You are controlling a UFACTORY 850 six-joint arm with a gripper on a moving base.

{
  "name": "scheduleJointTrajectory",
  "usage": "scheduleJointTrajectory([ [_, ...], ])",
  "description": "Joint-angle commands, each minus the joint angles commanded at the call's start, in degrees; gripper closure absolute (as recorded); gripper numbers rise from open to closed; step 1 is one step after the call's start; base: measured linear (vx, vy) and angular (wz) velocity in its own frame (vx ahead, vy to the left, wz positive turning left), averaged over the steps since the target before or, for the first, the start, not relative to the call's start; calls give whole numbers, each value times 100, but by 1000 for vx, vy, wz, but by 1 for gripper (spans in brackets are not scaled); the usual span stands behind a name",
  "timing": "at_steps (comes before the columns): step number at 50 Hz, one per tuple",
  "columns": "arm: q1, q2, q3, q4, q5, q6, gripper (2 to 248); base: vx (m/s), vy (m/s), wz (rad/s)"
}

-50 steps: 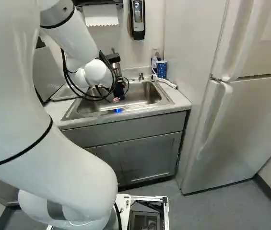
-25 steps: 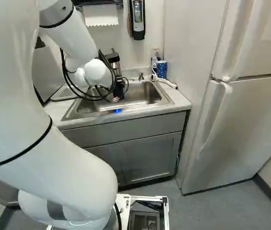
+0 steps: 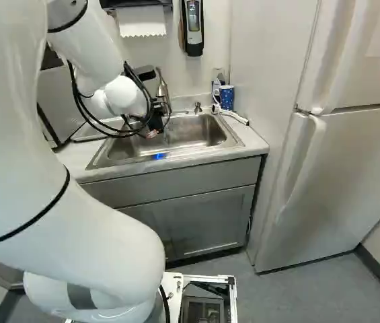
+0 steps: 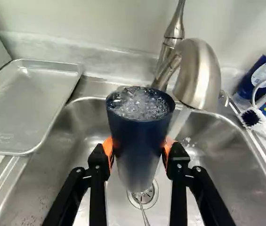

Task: Rinse the cup and place it in the tray

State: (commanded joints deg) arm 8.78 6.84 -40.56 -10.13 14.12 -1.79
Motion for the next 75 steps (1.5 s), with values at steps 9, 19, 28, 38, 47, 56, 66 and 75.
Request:
scheduleJointTrajectory([
  [9, 172, 90, -33, 0, 0, 0, 129, 0, 0, 0],
  [19, 364, 179, -78, 0, 0, 0, 129, 0, 0, 0],
  [28, 536, 185, -111, 0, 0, 0, 129, 0, 0, 0],
  [38, 724, 148, -146, 0, 0, 0, 129, 0, 0, 0],
  [47, 760, 151, -156, 0, 0, 0, 129, 0, 0, 0],
  [56, 760, 224, -181, 0, 0, 0, 129, 0, 0, 0],
  [66, 760, 316, -219, 10, 0, 0, 129, 0, 0, 0],
  [75, 760, 396, -258, 58, 14, 0, 129, 0, 0, 0],
])
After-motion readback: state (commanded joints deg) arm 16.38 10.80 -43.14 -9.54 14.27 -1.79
